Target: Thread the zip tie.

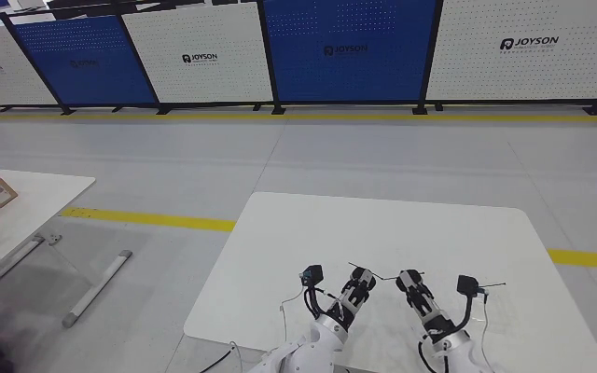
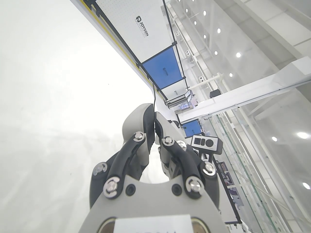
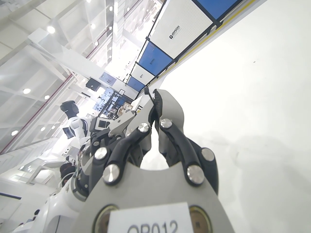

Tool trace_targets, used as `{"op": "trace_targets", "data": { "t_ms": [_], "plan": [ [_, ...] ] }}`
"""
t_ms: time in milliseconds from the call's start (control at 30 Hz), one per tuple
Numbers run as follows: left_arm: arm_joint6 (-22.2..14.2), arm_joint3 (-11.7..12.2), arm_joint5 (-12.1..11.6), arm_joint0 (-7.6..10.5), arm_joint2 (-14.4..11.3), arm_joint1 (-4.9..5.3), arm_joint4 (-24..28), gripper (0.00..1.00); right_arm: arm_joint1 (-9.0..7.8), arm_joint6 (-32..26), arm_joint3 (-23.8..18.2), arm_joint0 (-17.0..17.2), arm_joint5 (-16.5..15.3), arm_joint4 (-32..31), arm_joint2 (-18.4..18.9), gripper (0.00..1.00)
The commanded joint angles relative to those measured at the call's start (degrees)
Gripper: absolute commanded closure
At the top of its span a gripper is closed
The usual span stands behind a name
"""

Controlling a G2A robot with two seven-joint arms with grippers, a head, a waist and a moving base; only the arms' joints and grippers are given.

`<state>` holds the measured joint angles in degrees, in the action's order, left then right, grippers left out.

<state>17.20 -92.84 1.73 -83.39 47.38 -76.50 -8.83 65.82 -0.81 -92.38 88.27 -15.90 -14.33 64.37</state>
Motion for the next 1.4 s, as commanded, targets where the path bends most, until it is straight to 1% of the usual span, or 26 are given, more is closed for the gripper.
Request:
{"op": "trace_targets", "data": {
  "t_ms": [0, 633, 967, 1367],
  "plan": [
    [0.0, 0.0, 0.0, 0.0, 0.0, 0.0, 0.0, 1.0, 0.05, -0.11, -0.03, 0.13, -0.03, 0.01, 0.22, 1.0],
    [0.0, 0.0, 0.0, 0.0, 0.0, 0.0, 0.0, 1.0, 0.99, -1.17, 0.68, -0.62, 1.41, -1.12, 0.28, 1.0],
    [0.0, 0.0, 0.0, 0.0, 0.0, 0.0, 0.0, 1.0, 1.62, -1.7, 1.27, -1.38, 1.78, -2.24, -0.75, 1.0],
    [0.0, 0.0, 0.0, 0.0, 0.0, 0.0, 0.0, 1.0, 1.64, -1.73, 1.29, -1.39, 1.75, -2.21, -0.76, 1.0]
  ]
}}
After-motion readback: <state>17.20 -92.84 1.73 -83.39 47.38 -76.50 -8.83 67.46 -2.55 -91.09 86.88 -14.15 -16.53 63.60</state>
